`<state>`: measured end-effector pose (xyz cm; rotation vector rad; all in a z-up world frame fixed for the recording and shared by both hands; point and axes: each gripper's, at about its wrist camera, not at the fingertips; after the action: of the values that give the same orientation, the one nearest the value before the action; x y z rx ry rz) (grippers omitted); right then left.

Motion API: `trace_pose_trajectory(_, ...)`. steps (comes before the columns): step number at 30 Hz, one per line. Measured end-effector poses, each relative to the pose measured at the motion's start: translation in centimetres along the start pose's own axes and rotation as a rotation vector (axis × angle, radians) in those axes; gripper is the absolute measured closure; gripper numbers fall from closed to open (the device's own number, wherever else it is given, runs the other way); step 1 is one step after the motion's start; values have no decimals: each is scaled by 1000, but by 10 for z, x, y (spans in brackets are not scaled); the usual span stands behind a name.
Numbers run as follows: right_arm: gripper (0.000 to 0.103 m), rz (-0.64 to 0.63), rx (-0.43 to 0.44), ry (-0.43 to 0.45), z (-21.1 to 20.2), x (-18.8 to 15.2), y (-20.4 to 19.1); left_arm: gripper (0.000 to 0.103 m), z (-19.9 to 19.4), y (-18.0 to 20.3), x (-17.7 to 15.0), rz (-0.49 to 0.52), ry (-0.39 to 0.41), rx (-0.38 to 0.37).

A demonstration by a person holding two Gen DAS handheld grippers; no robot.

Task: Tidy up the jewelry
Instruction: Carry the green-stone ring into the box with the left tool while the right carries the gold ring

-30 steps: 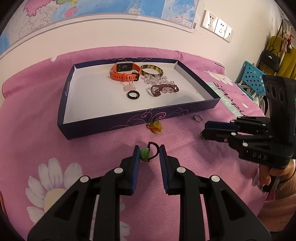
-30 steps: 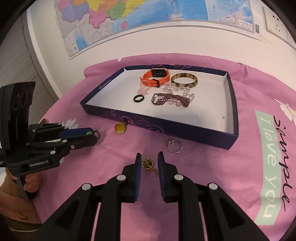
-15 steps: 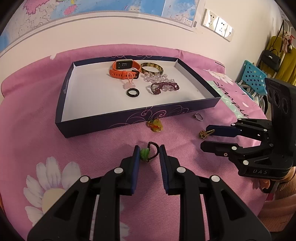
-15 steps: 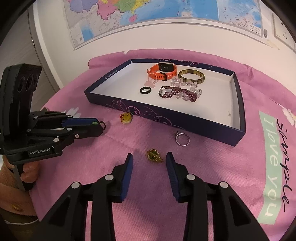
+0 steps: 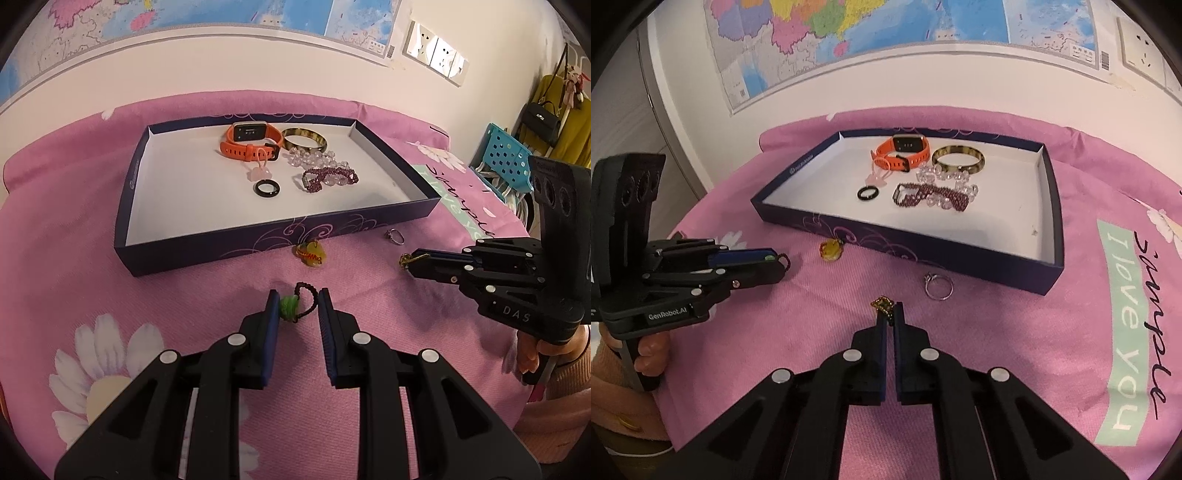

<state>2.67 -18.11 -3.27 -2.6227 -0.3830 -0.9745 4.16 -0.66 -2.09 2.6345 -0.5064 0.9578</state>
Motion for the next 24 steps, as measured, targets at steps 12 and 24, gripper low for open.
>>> trace_pose_trajectory(12, 101, -12, 7, 77, -19, 23, 3, 81, -15, 7, 20, 34, 49, 21)
trace_pose_trajectory(24, 101, -18, -1, 110, -17, 47, 10, 82, -18, 3, 46, 52, 96, 76)
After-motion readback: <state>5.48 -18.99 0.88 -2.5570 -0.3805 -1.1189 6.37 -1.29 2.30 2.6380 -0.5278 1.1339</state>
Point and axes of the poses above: each gripper's, at about its wrist camera, not at the fingertips, and z roughly the way its jaws point, y to its right, x to its top, and after that the axes turned 2 degrees about z, right-handed
